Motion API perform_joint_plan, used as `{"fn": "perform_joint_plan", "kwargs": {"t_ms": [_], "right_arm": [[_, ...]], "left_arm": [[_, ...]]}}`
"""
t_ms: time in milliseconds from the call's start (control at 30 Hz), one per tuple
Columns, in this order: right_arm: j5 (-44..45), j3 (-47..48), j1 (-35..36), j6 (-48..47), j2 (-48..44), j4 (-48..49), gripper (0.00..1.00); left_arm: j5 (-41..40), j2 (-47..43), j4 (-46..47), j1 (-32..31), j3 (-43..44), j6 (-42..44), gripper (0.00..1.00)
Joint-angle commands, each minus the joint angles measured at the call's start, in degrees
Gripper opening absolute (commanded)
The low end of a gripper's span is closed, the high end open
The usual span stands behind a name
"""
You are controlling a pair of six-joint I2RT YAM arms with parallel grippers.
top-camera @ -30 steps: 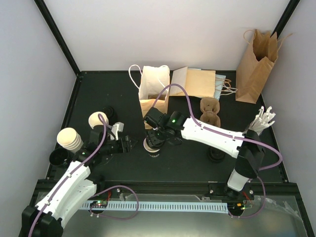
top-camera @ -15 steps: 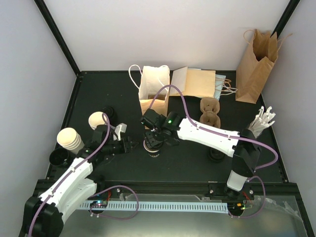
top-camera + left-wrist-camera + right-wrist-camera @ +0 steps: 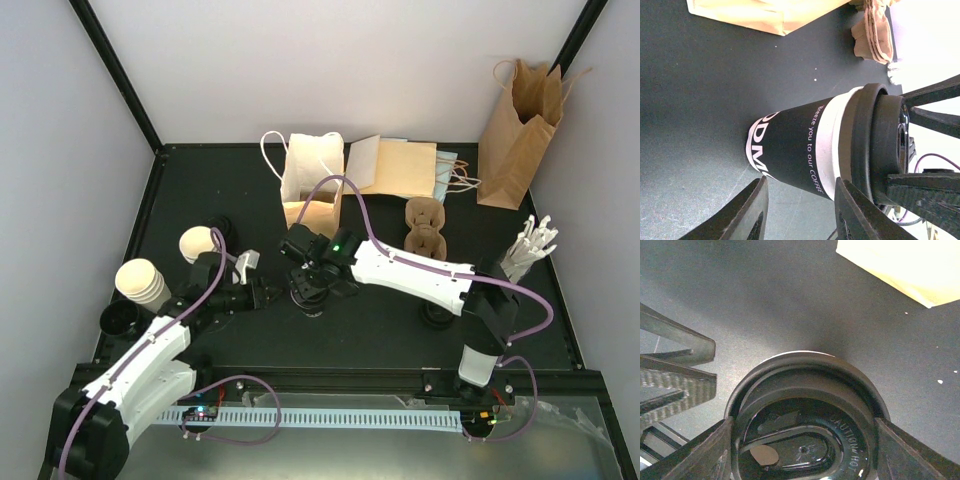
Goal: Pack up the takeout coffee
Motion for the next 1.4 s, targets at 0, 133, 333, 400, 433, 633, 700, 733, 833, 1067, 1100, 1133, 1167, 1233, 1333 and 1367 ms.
{"fn": "perform_joint_plan", "kwargs": {"t_ms": [0, 133, 333, 400, 433, 633, 700, 733, 833, 1067, 1100, 1133, 1167, 1233, 1333, 1367], "right_arm": [[0.29, 1.99, 0.58, -0.66, 1.31, -0.21, 0.69], [0.88, 2.65, 0.58, -0.74, 2.22, -0.8, 0.69], [1.13, 2.98, 0.58, -1.27, 3.06, -0.45, 0.69], [1.45, 3.24, 0.58, -1.3, 3.54, -0.79, 0.69], [1.64, 3.36, 0.53, -1.41, 3.72, -0.84, 0.69], [2.13, 3.55, 0.58, -1.6, 4.19, -1.14, 0.7], [2.23, 3.66, 0.58, -1.68, 4.32, -1.26, 0.7], [2.21, 3.76, 0.58, -1.77, 4.41, -1.35, 0.69], [2.18, 3.95, 0.58, -2.03, 4.7, -1.57, 0.7], [2.27, 3.98, 0.58, -2.36, 5.32, -2.09, 0.7], [2.31, 3.97, 0.58, -2.41, 5.5, -2.27, 0.7], [2.32, 3.92, 0.58, -2.38, 5.59, -2.45, 0.7], [2.27, 3.81, 0.57, -2.41, 5.67, -2.5, 0.7], [2.17, 3.35, 0.55, -2.44, 5.69, -2.64, 0.7], [1.99, 2.33, 0.52, -2.59, 5.69, -2.79, 0.69], [1.97, 1.98, 0.54, -2.67, 5.69, -2.9, 0.7]], "left_arm": [[1.54, 0.65, 2.44, 0.42, -0.53, -0.2, 0.39], [1.54, 0.96, 2.8, 0.41, -0.71, -0.13, 0.39], [1.82, 2.36, 4.35, 0.4, -1.39, -0.15, 0.37], [2.13, 3.1, 5.02, 0.42, -1.65, -0.17, 0.37], [2.15, 3.47, 5.39, 0.45, -1.8, -0.15, 0.36], [2.82, 5.42, 7.72, 0.44, -2.62, -0.53, 0.34], [3.03, 6.18, 8.51, 0.4, -2.88, -0.62, 0.33], [3.27, 6.51, 8.9, 0.4, -2.91, -0.74, 0.33], [3.8, 7.93, 9.95, 0.4, -3.09, -0.79, 0.33], [4.92, 10.44, 11.83, 0.31, -3.19, -0.91, 0.32], [4.89, 10.42, 11.79, 0.31, -3.1, -0.85, 0.32], [4.75, 10.23, 11.53, 0.31, -3.01, -0.82, 0.31], [4.47, 9.82, 11.36, 0.31, -3.0, -0.84, 0.31], [3.14, 8.28, 10.26, 0.31, -3.0, -0.69, 0.31], [-0.05, 5.24, 7.31, 0.35, -2.76, -0.01, 0.3], [-0.6, 3.99, 6.1, 0.39, -2.74, 0.22, 0.3]]}}
